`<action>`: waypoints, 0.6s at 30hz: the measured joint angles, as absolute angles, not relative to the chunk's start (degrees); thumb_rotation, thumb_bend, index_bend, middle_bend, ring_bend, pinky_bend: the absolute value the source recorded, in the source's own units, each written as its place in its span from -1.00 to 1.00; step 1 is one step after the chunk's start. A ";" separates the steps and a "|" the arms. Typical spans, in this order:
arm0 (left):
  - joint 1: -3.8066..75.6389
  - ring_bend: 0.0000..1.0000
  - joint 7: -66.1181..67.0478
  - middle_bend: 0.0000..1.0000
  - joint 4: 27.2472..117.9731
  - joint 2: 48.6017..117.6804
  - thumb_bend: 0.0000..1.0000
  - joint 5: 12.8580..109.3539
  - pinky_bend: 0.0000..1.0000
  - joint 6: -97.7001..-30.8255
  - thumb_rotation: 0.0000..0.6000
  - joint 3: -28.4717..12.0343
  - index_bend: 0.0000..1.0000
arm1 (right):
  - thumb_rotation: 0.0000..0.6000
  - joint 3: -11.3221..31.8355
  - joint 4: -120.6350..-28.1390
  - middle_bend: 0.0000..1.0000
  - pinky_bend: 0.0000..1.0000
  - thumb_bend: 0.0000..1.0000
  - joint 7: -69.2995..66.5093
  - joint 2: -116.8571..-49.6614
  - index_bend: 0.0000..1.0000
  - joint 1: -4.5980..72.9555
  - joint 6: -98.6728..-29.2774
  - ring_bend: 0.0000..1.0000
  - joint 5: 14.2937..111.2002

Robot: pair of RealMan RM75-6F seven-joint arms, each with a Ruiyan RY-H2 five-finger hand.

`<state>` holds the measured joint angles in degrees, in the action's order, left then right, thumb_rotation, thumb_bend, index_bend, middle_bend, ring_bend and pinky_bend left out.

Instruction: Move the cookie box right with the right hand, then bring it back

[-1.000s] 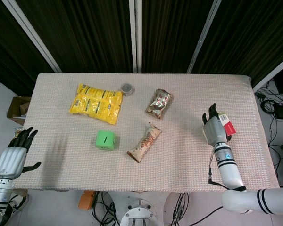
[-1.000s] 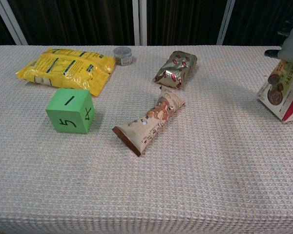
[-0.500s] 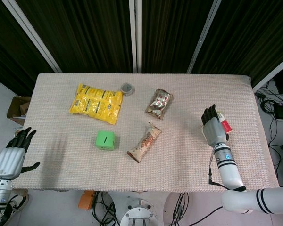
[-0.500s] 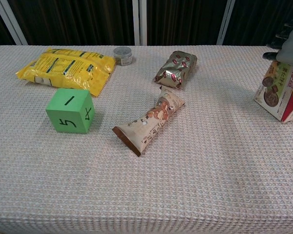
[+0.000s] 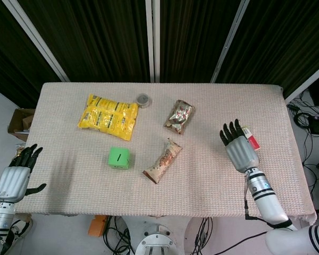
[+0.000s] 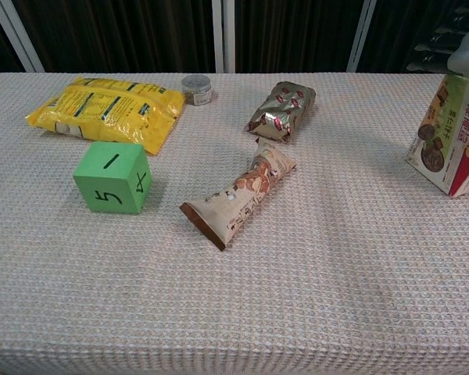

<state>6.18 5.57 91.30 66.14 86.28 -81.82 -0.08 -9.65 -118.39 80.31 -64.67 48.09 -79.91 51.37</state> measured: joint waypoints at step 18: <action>6.86 -0.93 8.94 -0.97 93.70 66.14 -1.00 86.77 -0.55 -81.02 1.00 0.11 -0.97 | 1.00 -9.78 -98.39 -1.00 -1.00 -1.00 -21.80 -58.91 -1.00 32.86 -82.04 -1.00 76.57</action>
<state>6.86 8.94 93.70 66.14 86.77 -81.02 0.11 -9.78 -98.39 -21.80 -58.91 32.86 -82.04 76.57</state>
